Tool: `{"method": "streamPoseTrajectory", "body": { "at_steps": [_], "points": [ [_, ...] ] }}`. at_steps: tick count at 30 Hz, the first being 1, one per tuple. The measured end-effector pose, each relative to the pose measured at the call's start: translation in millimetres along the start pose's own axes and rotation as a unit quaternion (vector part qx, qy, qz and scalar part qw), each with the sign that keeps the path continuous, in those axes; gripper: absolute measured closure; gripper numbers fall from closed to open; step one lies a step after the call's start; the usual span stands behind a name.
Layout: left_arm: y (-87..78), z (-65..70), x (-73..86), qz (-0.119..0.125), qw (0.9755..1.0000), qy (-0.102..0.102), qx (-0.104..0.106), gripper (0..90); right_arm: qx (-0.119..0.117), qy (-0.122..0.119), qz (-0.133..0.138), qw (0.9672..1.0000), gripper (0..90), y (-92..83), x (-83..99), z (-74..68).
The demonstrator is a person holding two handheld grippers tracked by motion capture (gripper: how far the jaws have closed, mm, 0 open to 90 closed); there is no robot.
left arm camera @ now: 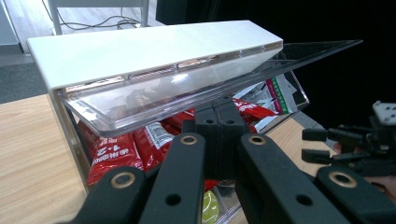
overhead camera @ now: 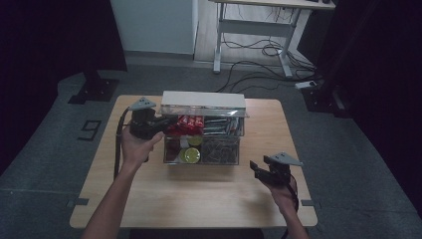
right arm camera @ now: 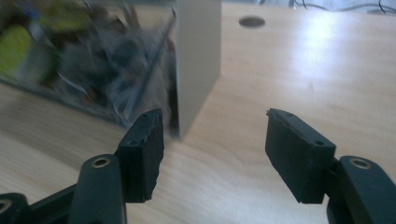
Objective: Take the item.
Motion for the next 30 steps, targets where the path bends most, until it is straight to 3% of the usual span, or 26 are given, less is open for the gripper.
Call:
{"method": "streamPoseTrajectory", "body": {
  "at_steps": [12, 30],
  "points": [
    [1.3, 1.2, 0.4, 0.0, 1.0, -0.001, 0.003, 90.0, -0.015, -0.013, 0.047, 0.9987, 41.0, -9.6, -50.8, -10.0],
    [0.7, 1.5, -1.5, -0.001, 1.0, -0.002, 0.001, 90.0, -0.018, -0.015, 0.066, 0.9976, 41.8, -17.5, -73.8, -12.7]
  ]
}}
Point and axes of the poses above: each handheld gripper's, and its own axes: y roughly forward along the jaws, x roughly out of its underside, z roughly to its right, the point moved 7 cm from there along y, roughly forward along the jaws, and after that the axes turned 10 degrees about -y, right-handed, at the moved point
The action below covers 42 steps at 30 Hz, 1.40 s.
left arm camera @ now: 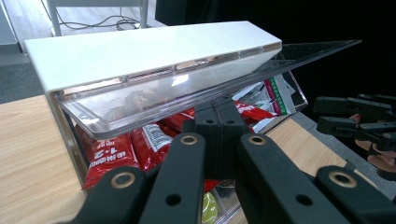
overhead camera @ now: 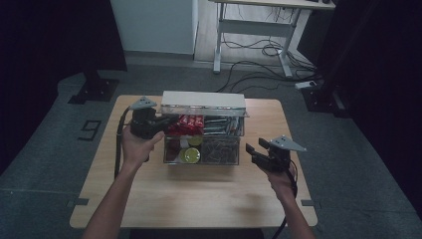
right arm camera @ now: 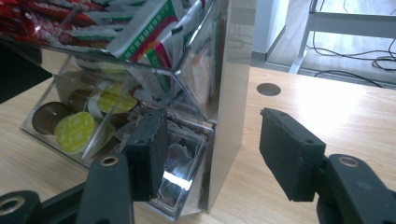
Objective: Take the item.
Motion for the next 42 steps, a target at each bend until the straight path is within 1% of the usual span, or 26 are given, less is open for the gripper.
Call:
{"method": "streamPoseTrajectory", "body": {
  "at_steps": [4, 8, 16, 23, 27, 42],
  "points": [
    [-0.3, 0.7, -0.3, 0.001, 1.0, -0.001, 0.0, 90.0, -0.002, -0.004, 0.003, 1.0, 41.9, -2.1, -6.6, -2.1],
    [0.0, 0.8, 0.0, -0.001, 1.0, 0.001, -0.001, 90.0, 0.0, -0.007, 0.012, 0.9999, 43.2, -3.6, -15.3, -4.5],
    [0.0, 0.5, -0.1, -0.002, 1.0, 0.001, 0.001, 90.0, -0.003, -0.012, 0.024, 0.9996, 44.5, -1.0, -30.1, -10.0],
    [-0.5, 0.5, -0.2, -0.002, 1.0, 0.001, 0.0, 90.0, -0.006, -0.015, 0.026, 0.9995, 44.8, 2.8, -36.0, -13.0],
    [-0.5, 0.5, -0.2, -0.001, 1.0, 0.001, 0.0, 90.0, -0.01, -0.013, 0.027, 0.9995, 46.1, 5.9, -38.1, -14.3],
    [-0.7, 0.0, 0.3, -0.001, 1.0, 0.001, 0.001, 90.0, -0.022, -0.021, 0.03, 0.9991, 50.2, 14.1, -51.0, -22.0]
  ]
}}
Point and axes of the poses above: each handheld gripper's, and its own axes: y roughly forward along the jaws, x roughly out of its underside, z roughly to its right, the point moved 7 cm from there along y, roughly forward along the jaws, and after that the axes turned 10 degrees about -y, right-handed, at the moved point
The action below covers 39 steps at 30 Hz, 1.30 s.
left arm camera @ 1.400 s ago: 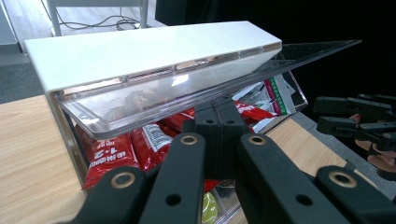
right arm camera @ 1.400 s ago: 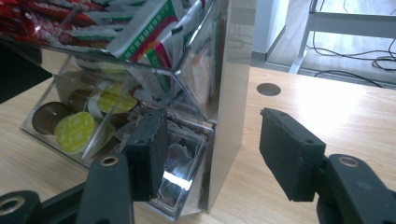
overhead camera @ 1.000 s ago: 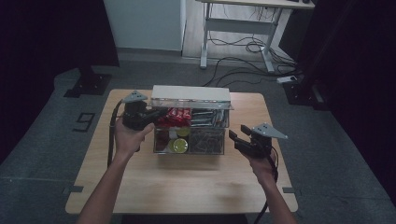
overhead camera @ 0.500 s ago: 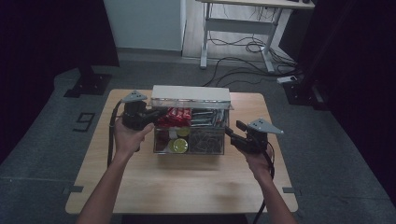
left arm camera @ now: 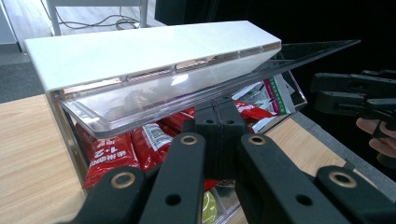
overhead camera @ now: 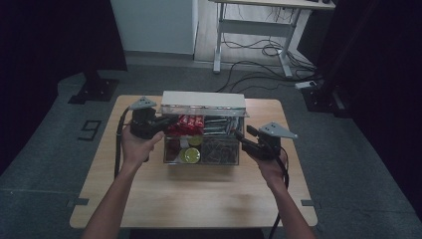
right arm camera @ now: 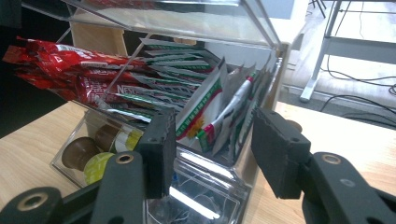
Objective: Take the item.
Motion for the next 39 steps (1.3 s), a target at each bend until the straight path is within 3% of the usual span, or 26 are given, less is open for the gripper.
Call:
{"method": "streamPoseTrajectory", "body": {
  "at_steps": [22, 39],
  "points": [
    [-0.9, 1.6, 0.1, 0.0, 1.0, 0.002, 0.002, 90.0, -0.01, -0.006, -0.011, 0.9999, 52.6, 20.9, -8.7, -9.1],
    [-0.3, 1.4, -0.2, -0.001, 1.0, 0.003, 0.002, 90.0, 0.007, -0.013, -0.02, 0.9997, 57.4, 35.8, -14.4, -6.6]
  ]
}}
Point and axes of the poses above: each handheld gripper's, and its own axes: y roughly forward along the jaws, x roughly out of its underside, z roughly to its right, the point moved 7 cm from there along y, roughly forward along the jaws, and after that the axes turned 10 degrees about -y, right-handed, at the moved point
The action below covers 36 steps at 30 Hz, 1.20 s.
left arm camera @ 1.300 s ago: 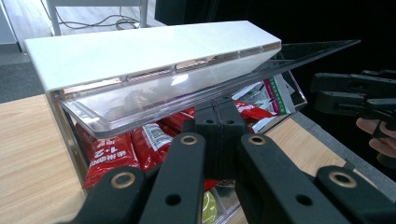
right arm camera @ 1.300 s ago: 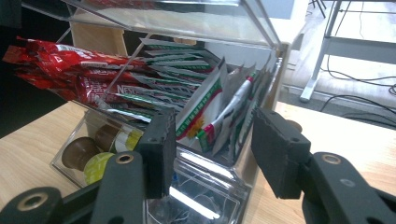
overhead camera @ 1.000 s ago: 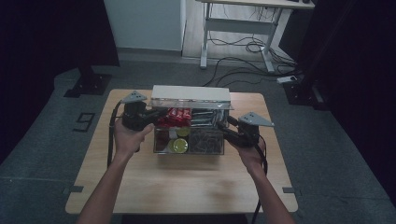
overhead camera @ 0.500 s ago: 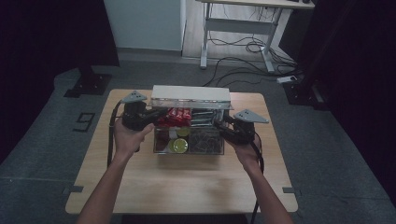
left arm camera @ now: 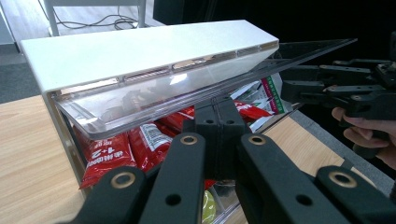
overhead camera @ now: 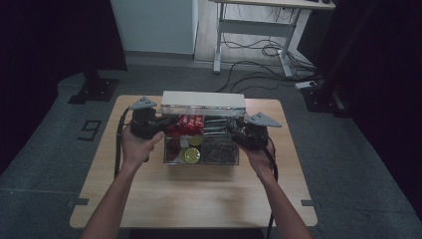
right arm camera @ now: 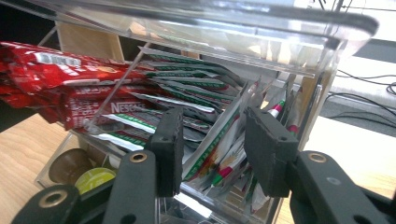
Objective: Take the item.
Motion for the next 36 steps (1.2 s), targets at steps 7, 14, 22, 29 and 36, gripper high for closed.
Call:
{"method": "streamPoseTrajectory", "body": {
  "at_steps": [7, 14, 22, 29, 36],
  "points": [
    [0.0, -0.3, -0.2, 0.0, 1.0, 0.0, 0.001, 90.0, 0.001, 0.006, 0.0, 1.0, 59.4, 5.3, 0.3, 1.3],
    [1.0, -0.5, 0.2, 0.001, 1.0, -0.001, 0.001, 90.0, 0.01, 0.003, -0.014, 0.9998, 62.7, 12.4, 1.0, 0.1],
    [1.2, -0.2, 0.4, 0.0, 1.0, 0.0, 0.001, 90.0, 0.015, 0.003, -0.031, 0.9994, 71.4, 17.1, 4.8, -0.1],
    [1.1, -0.2, 0.4, 0.001, 1.0, 0.0, 0.002, 90.0, 0.01, 0.011, -0.031, 0.9994, 87.1, 13.9, 7.3, 3.0],
    [2.2, -1.4, -0.1, 0.001, 1.0, -0.003, 0.001, 90.0, 0.001, 0.011, -0.006, 0.9999, 88.0, 0.4, 3.3, 2.5]
  ]
}}
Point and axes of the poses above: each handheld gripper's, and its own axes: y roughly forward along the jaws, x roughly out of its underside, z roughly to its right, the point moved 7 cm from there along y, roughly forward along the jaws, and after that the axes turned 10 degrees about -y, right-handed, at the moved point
